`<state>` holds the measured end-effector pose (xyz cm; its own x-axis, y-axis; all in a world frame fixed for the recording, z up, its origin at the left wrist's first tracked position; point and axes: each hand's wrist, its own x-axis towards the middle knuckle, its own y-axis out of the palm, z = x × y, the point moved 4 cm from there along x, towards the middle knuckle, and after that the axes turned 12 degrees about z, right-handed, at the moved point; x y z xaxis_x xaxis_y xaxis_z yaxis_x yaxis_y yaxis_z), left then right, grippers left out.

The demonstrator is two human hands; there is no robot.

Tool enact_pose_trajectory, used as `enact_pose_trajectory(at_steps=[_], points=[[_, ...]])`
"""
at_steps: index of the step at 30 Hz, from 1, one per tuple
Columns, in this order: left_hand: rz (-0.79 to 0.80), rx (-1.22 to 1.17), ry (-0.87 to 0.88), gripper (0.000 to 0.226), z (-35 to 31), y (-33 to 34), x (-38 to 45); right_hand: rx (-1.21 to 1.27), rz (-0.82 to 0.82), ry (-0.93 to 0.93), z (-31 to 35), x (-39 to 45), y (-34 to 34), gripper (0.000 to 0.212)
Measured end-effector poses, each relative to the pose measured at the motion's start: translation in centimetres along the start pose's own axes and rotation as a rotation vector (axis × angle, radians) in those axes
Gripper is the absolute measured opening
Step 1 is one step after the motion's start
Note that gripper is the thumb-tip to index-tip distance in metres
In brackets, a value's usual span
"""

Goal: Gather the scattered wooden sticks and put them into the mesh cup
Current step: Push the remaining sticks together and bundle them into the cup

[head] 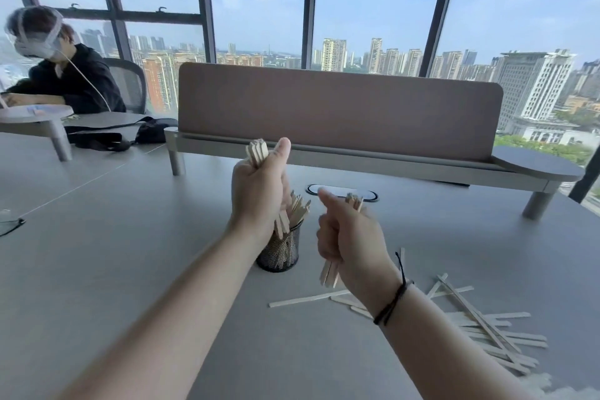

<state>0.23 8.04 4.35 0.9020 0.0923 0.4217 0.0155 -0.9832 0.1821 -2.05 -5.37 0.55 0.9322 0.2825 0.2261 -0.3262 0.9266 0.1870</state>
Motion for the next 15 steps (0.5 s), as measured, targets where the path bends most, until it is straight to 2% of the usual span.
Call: enact_pose_trajectory(at_steps=[3,5,10,14,15], points=[[-0.090,0.053,-0.025,0.067,0.0,-1.7,2.9,0.033,-0.070,-0.128,3.1,3.3,1.8,0.065],[-0.077,0.125,-0.090,0.066,1.4,-2.6,3.9,0.030,-0.140,-0.184,3.9,5.4,2.6,0.059],[-0.031,0.578,-0.174,0.050,5.7,-4.4,3.5,-0.034,-0.245,-0.151,2.1,9.0,3.9,0.055],[0.013,0.680,-0.217,0.034,8.0,-5.8,3.6,-0.291,-0.274,-0.108,-0.4,10.1,3.8,0.047],[0.015,0.656,-0.231,0.035,8.2,-6.1,3.7,-0.371,-0.274,-0.116,-0.7,10.1,3.6,0.038]])
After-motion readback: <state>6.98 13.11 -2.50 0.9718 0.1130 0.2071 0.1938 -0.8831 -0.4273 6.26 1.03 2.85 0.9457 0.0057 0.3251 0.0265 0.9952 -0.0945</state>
